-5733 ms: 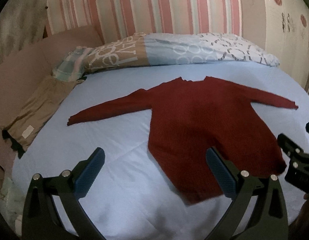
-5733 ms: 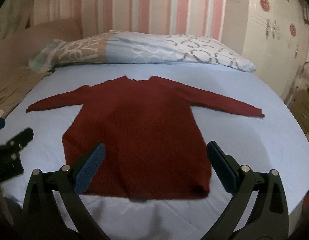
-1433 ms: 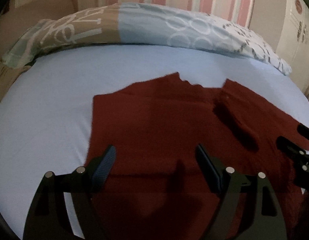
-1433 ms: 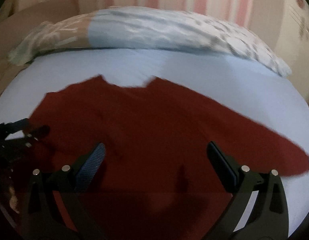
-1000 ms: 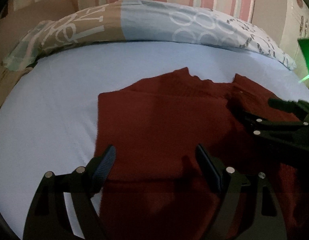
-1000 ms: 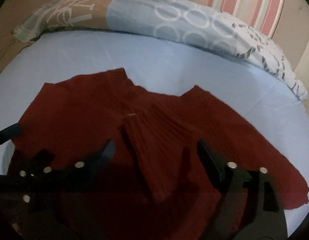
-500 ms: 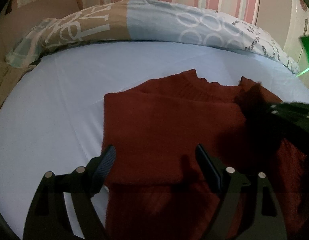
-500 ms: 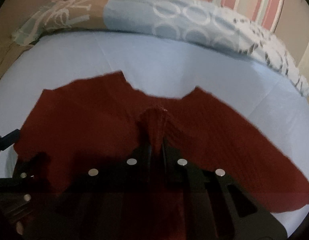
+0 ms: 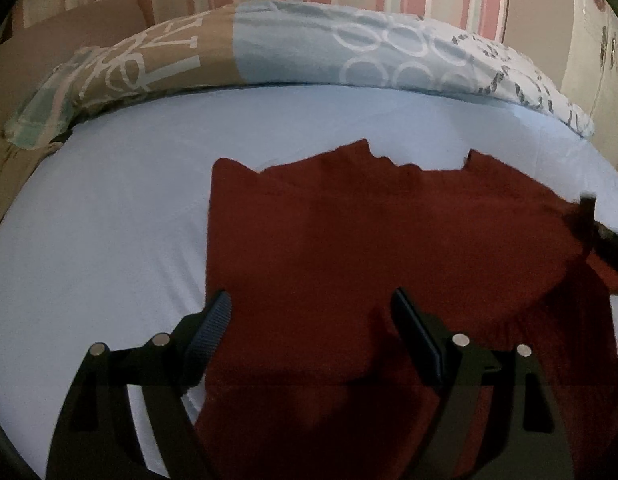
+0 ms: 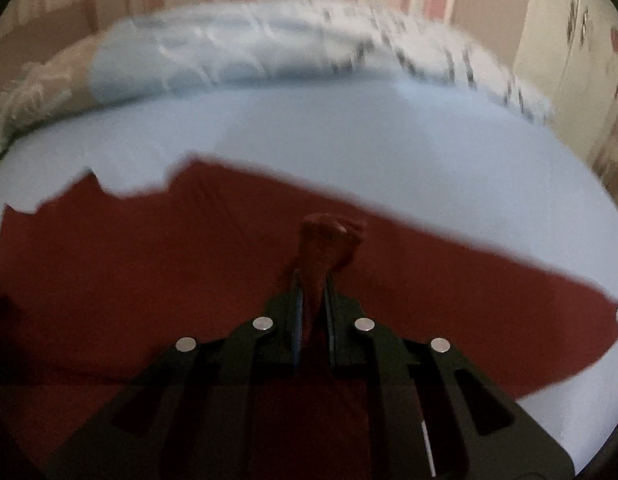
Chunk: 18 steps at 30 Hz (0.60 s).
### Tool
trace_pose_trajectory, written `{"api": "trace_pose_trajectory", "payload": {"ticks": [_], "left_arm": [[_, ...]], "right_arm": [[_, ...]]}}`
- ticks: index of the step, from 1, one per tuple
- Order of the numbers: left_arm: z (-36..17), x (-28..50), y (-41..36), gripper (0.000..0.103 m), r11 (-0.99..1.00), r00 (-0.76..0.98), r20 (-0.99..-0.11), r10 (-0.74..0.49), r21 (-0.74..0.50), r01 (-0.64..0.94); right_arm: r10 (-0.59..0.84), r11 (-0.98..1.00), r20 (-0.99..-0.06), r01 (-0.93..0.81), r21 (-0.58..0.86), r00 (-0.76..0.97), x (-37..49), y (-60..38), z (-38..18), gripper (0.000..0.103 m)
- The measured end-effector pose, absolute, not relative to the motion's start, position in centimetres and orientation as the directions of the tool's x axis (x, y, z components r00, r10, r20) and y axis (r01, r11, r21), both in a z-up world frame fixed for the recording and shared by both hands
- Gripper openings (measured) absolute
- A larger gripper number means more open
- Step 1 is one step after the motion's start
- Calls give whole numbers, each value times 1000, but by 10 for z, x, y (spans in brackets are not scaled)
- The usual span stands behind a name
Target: Fold small clothes
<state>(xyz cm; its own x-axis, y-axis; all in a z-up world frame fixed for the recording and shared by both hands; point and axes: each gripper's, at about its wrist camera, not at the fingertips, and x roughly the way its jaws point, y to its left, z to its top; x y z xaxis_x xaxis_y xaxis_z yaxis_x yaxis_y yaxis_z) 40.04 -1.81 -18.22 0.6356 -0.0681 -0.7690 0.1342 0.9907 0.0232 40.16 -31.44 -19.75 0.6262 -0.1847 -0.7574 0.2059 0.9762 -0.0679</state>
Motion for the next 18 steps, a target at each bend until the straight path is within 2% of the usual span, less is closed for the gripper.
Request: {"api": "trace_pose_trajectory", "payload": {"ticks": [4,5,6,7,9,10,11,15,18], "left_arm": [[-188,402,-19,83,990,629,-776,-54,41,136],[-187,403,-19,83,990,628,-777,-52,43,136],[-186,403,-18,83,990,628,-777,-53,41,134],[-183,404,-17,83,990,629,-775,-57,35,134],[-174,405,-16,83,990,643,-762,-70,23,136],[-172,408,-16,84,990,646,-760,-71,24,137],[-172,411,-16,86,990,644,-761,-72,24,139],[-183,425,-13,87,988,598,-795,-102,-12,152],[-191,426,-11,87,987,579,-810,-95,-3,158]], "right_arm": [[-214,970,-757,226,-89,618,395,-312,-205,18],[-221,968,-753,236,-89,620,393,-313,-201,30],[-230,964,-750,248,-91,620,390,-312,-197,48],[-236,963,-738,253,-91,632,384,-311,-189,58],[-247,964,-695,244,-105,675,371,-303,-173,90],[-261,963,-670,233,-134,695,363,-294,-167,95],[-259,965,-661,213,-152,704,360,-287,-165,99],[-189,982,-724,120,-147,663,370,-270,-178,99],[-150,989,-796,88,-122,586,383,-269,-200,94]]}}
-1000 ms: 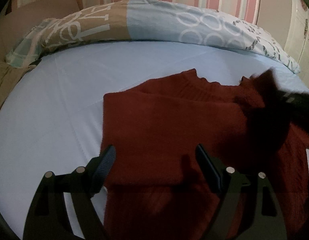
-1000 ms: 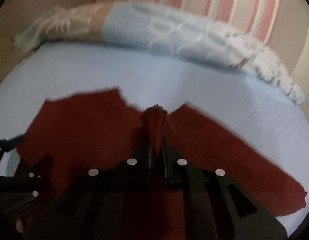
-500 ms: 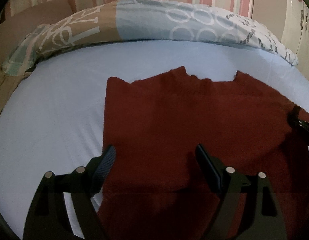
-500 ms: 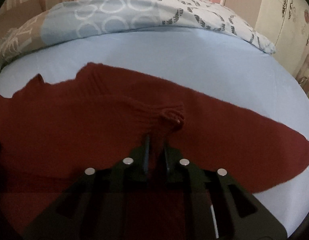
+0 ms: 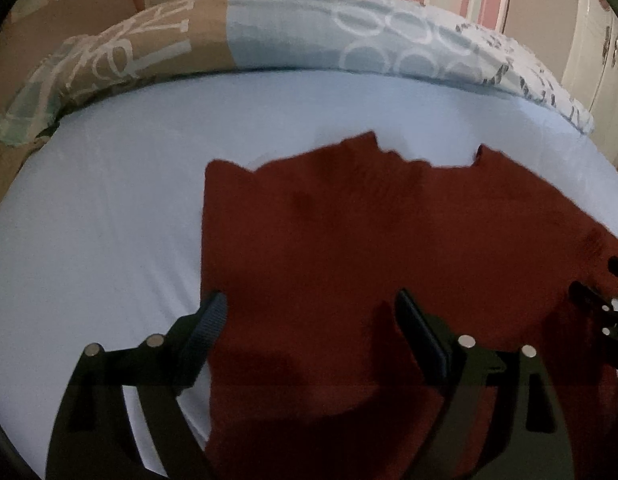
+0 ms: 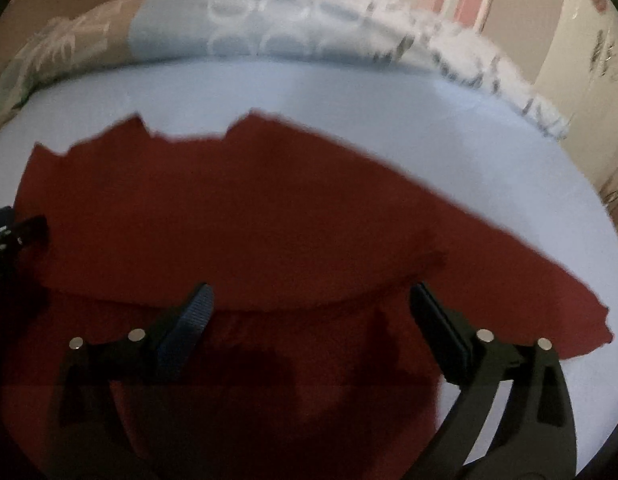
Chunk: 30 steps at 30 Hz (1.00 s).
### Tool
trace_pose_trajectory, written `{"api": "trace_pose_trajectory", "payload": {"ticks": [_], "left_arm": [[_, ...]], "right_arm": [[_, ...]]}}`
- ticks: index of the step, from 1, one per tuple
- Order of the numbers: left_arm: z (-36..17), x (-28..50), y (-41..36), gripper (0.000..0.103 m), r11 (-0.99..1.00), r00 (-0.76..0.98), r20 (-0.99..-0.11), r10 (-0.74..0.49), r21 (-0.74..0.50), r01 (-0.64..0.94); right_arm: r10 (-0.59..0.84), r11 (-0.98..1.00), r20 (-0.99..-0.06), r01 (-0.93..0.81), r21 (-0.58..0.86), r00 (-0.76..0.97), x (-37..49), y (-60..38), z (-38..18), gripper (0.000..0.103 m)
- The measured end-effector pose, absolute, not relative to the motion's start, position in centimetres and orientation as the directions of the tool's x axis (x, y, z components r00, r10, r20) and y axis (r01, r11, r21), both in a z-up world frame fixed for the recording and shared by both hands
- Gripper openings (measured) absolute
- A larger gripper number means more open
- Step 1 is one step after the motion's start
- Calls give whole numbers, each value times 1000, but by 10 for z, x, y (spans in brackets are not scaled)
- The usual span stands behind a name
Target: Fold small clothes
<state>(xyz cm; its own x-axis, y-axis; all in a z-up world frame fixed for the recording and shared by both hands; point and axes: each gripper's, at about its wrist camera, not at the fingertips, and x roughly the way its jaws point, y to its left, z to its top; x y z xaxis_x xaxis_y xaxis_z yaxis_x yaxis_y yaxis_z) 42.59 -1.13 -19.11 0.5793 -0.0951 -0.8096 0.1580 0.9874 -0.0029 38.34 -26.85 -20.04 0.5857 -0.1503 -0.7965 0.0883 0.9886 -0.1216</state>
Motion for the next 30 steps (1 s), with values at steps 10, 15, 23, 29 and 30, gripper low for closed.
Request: {"api": "trace_pose_trajectory", "payload": {"ticks": [10,15,23,29,30], "left_arm": [[-200,425,-14,88,984,558,-827,-67,39,176],[-175,409,-7,92,988,571,-815,-95,-4,157],[-139,358,-25,92,986,652,-752,-99,14,166],[-130,333,-65,101,975,615,-771,-168,-38,218],[-131,332,-76,101,970,596,-779,-194,-63,233]], "right_arm": [[-59,995,-860,101,-9,507,385,-283,-225,100],[-56,996,-837,85,-12,544,373,-285,-207,100],[-40,987,-745,143,76,666,321,-323,-157,100],[-94,970,-735,229,85,671,283,-380,-141,100],[-113,966,-738,246,75,665,277,-390,-142,100]]}}
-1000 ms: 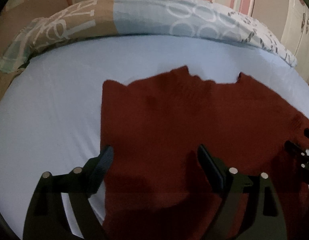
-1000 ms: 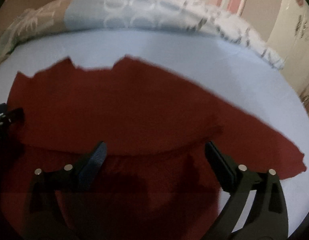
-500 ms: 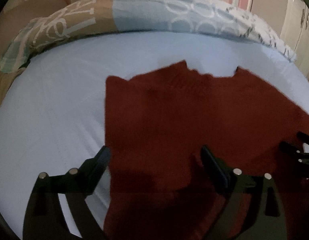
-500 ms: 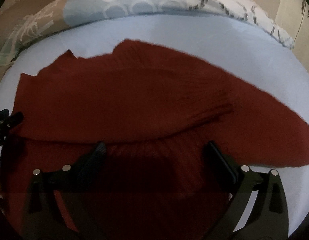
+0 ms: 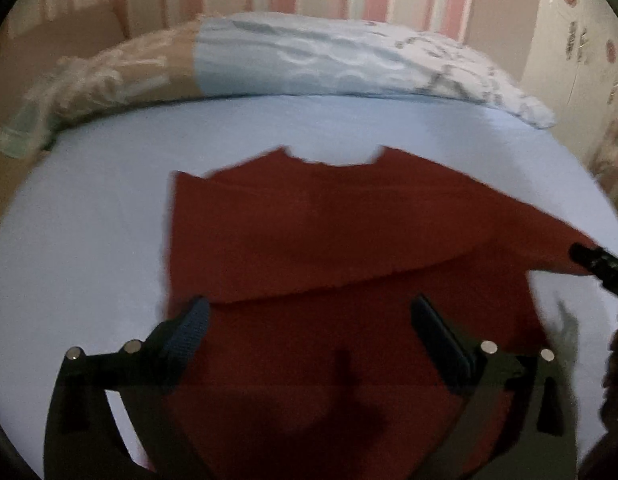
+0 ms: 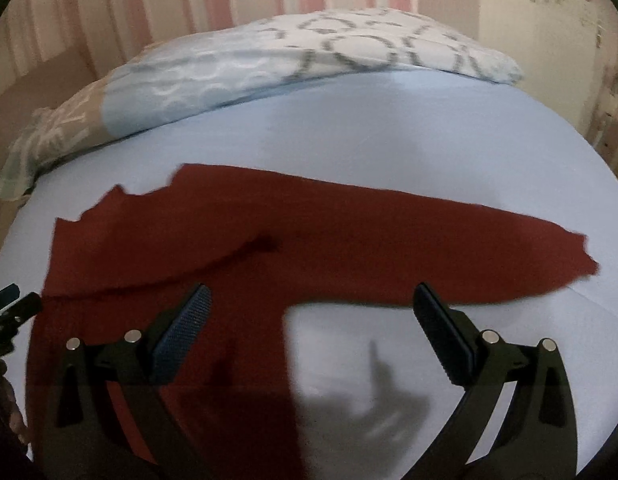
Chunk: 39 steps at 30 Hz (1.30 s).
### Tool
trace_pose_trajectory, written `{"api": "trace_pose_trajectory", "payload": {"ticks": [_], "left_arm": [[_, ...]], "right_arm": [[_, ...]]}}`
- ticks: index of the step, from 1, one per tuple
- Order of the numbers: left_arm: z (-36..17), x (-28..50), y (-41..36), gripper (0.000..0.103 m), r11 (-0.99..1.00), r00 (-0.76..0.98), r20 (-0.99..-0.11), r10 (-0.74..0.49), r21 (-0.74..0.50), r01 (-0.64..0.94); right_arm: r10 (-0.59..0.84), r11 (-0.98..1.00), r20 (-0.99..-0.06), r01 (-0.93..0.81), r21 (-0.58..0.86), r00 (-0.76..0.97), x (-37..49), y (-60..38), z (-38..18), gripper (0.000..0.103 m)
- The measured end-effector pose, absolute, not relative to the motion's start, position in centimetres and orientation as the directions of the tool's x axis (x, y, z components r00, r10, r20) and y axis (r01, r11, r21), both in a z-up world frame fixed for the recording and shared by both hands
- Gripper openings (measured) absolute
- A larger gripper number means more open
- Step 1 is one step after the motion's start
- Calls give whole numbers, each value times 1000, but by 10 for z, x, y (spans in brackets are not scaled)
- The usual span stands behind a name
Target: Fold small clothes
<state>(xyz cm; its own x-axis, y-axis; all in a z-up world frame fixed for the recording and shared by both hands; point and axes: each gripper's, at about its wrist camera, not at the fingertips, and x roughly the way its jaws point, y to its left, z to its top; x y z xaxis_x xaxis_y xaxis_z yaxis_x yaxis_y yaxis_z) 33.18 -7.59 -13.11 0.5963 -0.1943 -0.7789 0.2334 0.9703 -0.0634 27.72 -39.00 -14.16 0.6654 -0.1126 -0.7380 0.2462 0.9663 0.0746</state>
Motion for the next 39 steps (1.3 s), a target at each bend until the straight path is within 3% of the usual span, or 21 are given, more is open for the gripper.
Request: {"api": "trace_pose_trajectory", "payload": {"ticks": [6,8,16,22,26,30,31,33,35,39], "left_arm": [[-128,332,-136,101,953,610,-763,-213,-26,301],[-127,333,-152,101,947,615,-756,-225,-20,322],[-129,344,-210,101,941,647,-732,-211,28,339],[-140,356,-248,101,936,651,-733,-196,59,347],[-146,359,-270,101,933,648,-740,-183,76,351],[-149,360,-282,101,933,632,-749,-199,52,355],[-150,360,-285,101,933,633,-749,-196,56,356],[-150,360,-288,101,931,633,-749,-194,63,359],[-149,360,-289,101,932,638,-747,-187,72,356],[-146,359,-283,101,932,643,-744,-180,81,354]], "right_arm": [[-403,890,-696,433,-146,594,239,-473,-141,100],[-428,863,-718,484,-145,549,237,-505,-148,100],[-358,793,-784,608,31,507,232,-602,-175,100],[-270,761,-816,633,145,511,240,-631,-190,91],[-253,741,-842,655,148,476,251,-646,-201,73],[-249,747,-849,650,138,467,255,-649,-207,62],[-252,756,-846,641,131,470,256,-648,-206,55],[-248,770,-839,624,132,484,259,-647,-205,30],[-226,783,-835,603,151,502,263,-645,-204,18],[-298,824,-791,563,70,534,263,-622,-189,16]]}}
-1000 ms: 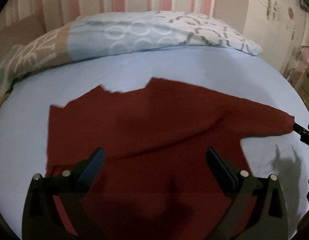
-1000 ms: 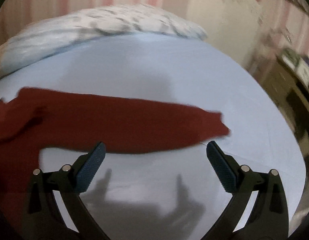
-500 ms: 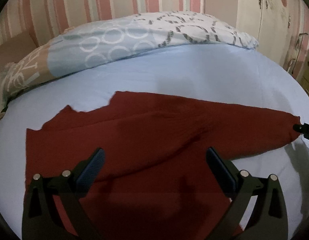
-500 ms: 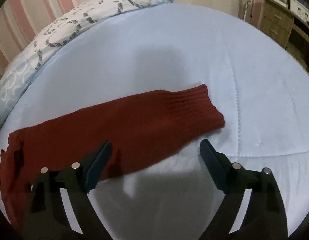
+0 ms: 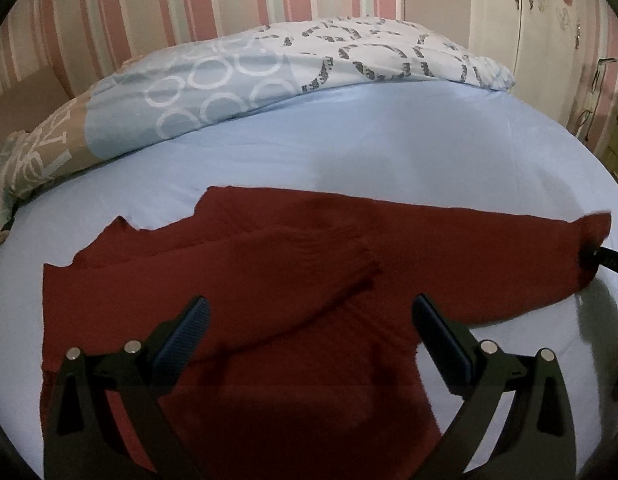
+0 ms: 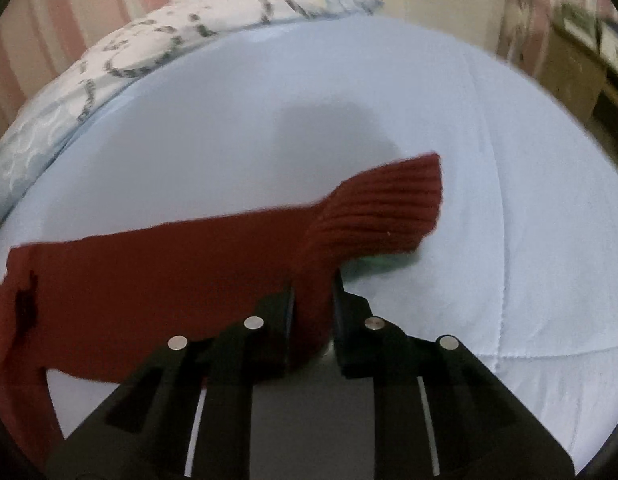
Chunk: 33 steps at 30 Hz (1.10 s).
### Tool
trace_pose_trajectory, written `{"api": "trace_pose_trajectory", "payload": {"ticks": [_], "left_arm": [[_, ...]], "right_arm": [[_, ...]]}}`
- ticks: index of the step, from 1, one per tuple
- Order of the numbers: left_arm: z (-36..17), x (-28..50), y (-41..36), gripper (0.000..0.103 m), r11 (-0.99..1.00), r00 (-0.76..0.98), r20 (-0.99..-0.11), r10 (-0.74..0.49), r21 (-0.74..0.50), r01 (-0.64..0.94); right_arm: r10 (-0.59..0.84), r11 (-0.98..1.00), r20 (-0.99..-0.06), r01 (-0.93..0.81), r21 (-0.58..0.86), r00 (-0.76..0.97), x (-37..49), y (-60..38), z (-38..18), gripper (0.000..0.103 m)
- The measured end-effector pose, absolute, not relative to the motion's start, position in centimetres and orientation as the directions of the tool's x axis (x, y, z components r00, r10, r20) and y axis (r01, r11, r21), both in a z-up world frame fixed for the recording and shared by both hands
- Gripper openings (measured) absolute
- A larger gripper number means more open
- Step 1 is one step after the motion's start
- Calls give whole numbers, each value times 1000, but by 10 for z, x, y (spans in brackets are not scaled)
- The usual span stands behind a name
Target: Fold small clothes
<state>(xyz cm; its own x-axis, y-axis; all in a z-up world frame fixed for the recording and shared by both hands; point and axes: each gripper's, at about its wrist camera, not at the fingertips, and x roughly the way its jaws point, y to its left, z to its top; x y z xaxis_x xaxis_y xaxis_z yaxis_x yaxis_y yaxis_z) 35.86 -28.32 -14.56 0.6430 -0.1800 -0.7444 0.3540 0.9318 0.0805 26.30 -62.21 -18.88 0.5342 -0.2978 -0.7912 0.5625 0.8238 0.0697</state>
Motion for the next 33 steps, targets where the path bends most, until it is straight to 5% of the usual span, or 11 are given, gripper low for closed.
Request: {"api": "trace_pose_trajectory", "payload": {"ticks": [6,13,23,28,29,32,33], "left_arm": [[-135,359,-246,101,938,652,-739,-169,81,336],[-131,363,-154,101,954,663,-742,-96,120,274],[-133,381,-1,101,990,660,-751,4,95,101],[-136,382,25,101,996,649,-761,2,62,70],[-137,381,26,101,996,643,-765,-5,56,74],[-140,379,29,101,995,642,-766,-18,51,90],[-140,379,28,101,994,643,-766,-20,51,92]], "right_arm": [[-360,901,-658,429,-62,662,263,-537,-142,16],[-117,983,-618,179,40,777,305,-414,-103,16],[99,995,-672,-62,78,734,377,-242,-123,16],[123,992,-792,-98,80,598,409,-186,-178,19],[134,990,-810,-104,90,571,412,-183,-186,25],[165,985,-798,-140,102,580,395,-181,-186,76],[152,986,-785,-147,78,600,386,-185,-180,82]]}}
